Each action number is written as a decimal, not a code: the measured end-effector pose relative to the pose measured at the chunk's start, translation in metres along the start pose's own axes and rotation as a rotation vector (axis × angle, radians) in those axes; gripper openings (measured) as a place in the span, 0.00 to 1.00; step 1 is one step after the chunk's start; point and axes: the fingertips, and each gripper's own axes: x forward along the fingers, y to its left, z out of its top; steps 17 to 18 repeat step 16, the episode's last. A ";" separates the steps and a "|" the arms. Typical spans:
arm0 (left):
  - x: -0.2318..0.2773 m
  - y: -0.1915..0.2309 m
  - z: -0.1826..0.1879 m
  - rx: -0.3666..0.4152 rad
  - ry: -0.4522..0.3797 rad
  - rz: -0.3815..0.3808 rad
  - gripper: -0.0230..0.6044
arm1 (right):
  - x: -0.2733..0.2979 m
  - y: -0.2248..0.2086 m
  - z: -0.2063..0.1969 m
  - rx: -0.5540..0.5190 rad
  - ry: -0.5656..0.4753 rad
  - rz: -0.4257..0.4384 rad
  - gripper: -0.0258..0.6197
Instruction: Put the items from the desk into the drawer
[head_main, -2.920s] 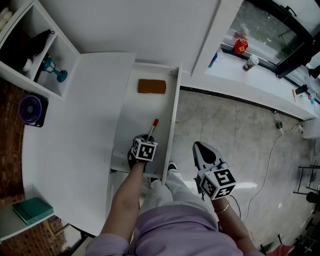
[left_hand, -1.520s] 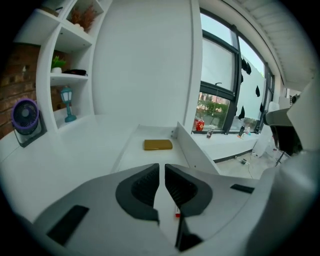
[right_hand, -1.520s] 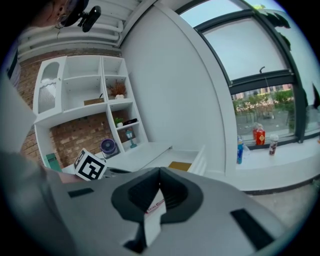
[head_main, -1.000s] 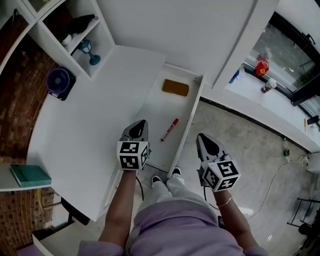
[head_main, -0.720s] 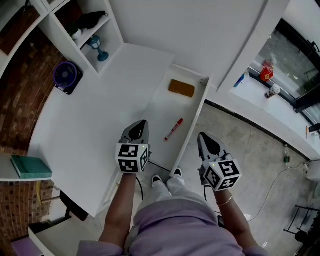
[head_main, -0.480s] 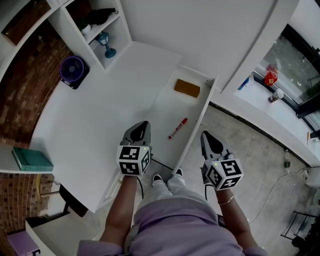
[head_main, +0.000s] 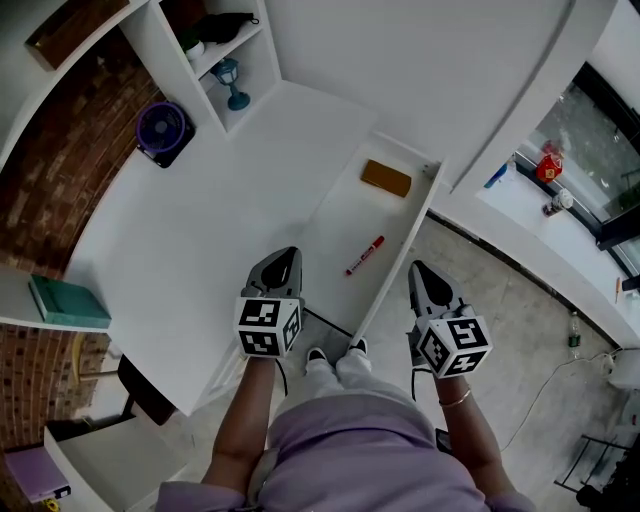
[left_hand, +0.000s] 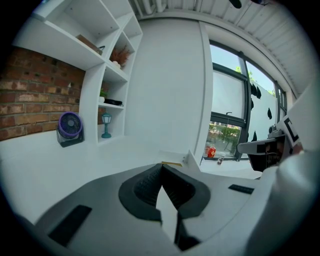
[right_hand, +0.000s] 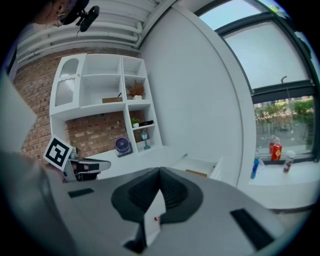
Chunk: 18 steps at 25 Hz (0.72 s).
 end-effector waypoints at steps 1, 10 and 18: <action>-0.002 0.000 0.000 -0.002 -0.001 0.001 0.04 | 0.000 0.001 -0.001 -0.002 0.002 0.002 0.04; -0.007 0.001 0.002 0.017 -0.011 0.012 0.04 | 0.000 0.006 0.000 -0.017 0.000 0.013 0.04; -0.006 -0.001 0.007 0.023 -0.021 0.013 0.04 | -0.002 0.004 0.001 -0.019 0.001 0.009 0.04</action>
